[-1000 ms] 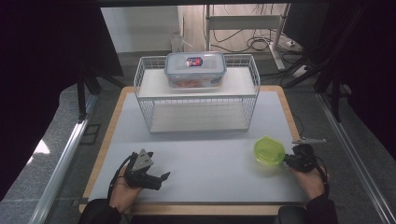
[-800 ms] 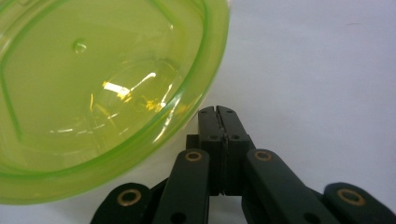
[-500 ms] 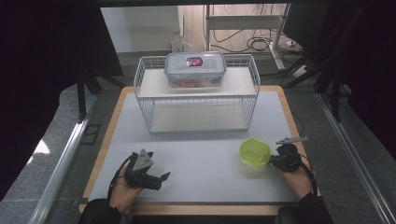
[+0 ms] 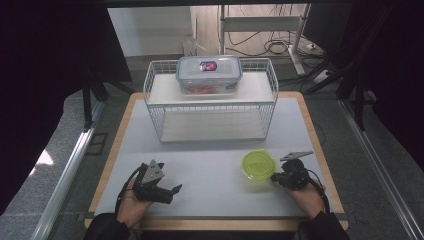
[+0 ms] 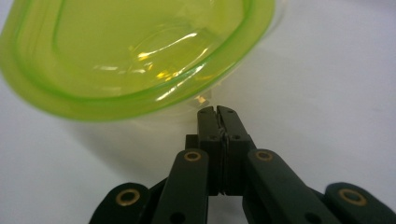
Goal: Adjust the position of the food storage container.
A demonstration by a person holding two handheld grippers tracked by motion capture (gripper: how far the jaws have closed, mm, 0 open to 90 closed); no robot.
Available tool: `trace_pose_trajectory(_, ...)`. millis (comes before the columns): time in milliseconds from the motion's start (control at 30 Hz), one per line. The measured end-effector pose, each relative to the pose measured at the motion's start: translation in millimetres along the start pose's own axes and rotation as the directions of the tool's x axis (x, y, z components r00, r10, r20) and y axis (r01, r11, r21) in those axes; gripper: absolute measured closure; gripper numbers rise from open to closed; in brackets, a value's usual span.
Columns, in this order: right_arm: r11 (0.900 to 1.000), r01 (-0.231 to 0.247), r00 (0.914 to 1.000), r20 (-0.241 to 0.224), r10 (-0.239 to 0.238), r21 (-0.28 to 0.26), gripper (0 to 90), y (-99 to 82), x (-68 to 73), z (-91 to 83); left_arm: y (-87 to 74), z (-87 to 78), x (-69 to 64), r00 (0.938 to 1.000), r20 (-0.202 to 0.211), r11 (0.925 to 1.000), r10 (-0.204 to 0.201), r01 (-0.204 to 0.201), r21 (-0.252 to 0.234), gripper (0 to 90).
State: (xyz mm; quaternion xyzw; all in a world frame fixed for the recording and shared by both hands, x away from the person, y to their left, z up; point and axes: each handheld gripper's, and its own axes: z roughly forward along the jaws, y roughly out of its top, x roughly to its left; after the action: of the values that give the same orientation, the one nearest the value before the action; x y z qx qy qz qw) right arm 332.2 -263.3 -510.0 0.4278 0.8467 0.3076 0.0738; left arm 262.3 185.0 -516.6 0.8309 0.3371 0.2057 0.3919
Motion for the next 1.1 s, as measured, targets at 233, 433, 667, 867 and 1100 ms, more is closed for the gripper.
trace_pose_trajectory(233,0.999,0.044,0.9978,-0.05,-0.044,0.005,89.0,7.1,17.3,9.9,0.1,0.2,-0.2,1.0,0.0,1.0,0.004,-0.004,0.002,4.4)
trace_pose_trajectory(433,0.9985,0.053,0.9979,-0.038,-0.053,0.01,88.9,11.3,18.0,13.0,-0.1,-0.1,-0.3,1.0,0.002,1.0,-0.001,0.001,0.001,4.4)
trace_pose_trajectory(667,0.9991,0.028,0.9995,0.017,-0.027,-0.032,89.0,17.0,3.4,7.5,0.2,0.8,-0.9,1.0,0.004,1.0,0.004,-0.004,0.005,4.5)
trace_pose_trajectory(867,0.9985,0.047,0.9989,0.002,-0.047,-0.027,89.4,26.8,10.7,14.9,0.0,1.1,-0.5,1.0,0.006,1.0,0.002,-0.002,0.006,4.5)
trace_pose_trajectory(1100,0.9973,0.071,0.9964,-0.044,-0.072,-0.019,89.3,39.3,27.4,28.3,0.0,1.2,-0.7,1.0,0.008,1.0,0.005,-0.005,0.008,4.5)
